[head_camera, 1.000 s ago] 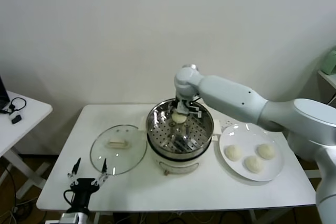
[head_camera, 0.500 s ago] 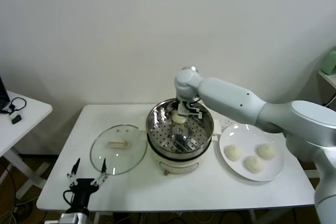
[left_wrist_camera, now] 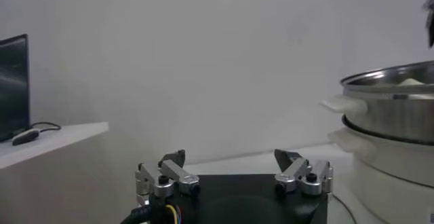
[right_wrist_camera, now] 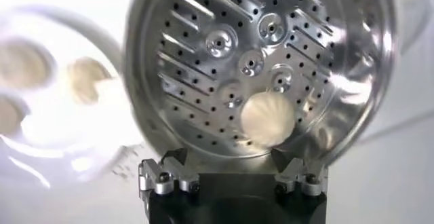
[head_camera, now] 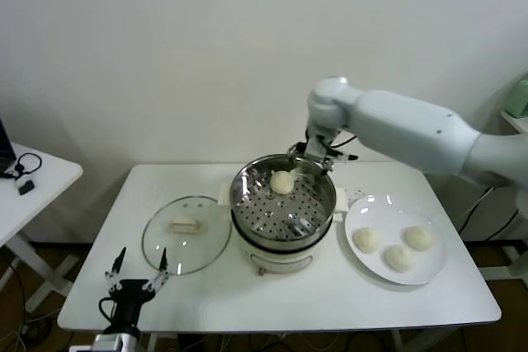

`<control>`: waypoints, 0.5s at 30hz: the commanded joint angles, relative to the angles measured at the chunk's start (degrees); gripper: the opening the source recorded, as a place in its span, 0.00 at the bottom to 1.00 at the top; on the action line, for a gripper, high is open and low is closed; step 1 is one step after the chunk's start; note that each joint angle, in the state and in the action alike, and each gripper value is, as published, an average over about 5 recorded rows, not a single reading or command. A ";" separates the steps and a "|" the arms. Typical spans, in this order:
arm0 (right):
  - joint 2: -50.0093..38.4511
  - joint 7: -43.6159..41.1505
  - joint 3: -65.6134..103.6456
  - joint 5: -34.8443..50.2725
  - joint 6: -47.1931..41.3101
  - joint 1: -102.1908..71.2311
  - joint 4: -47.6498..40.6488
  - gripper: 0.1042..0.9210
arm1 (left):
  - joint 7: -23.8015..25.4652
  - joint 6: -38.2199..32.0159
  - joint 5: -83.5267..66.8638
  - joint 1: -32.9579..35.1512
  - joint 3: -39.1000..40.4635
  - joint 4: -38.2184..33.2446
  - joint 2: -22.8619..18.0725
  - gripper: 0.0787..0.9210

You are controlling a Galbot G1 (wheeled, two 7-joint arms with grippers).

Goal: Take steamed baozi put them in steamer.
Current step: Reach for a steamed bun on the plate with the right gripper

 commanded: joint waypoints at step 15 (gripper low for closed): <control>-23.03 3.11 9.56 16.45 -24.20 -21.01 -1.34 0.88 | -0.05 -0.35 -0.87 0.70 -0.05 -0.01 0.74 0.88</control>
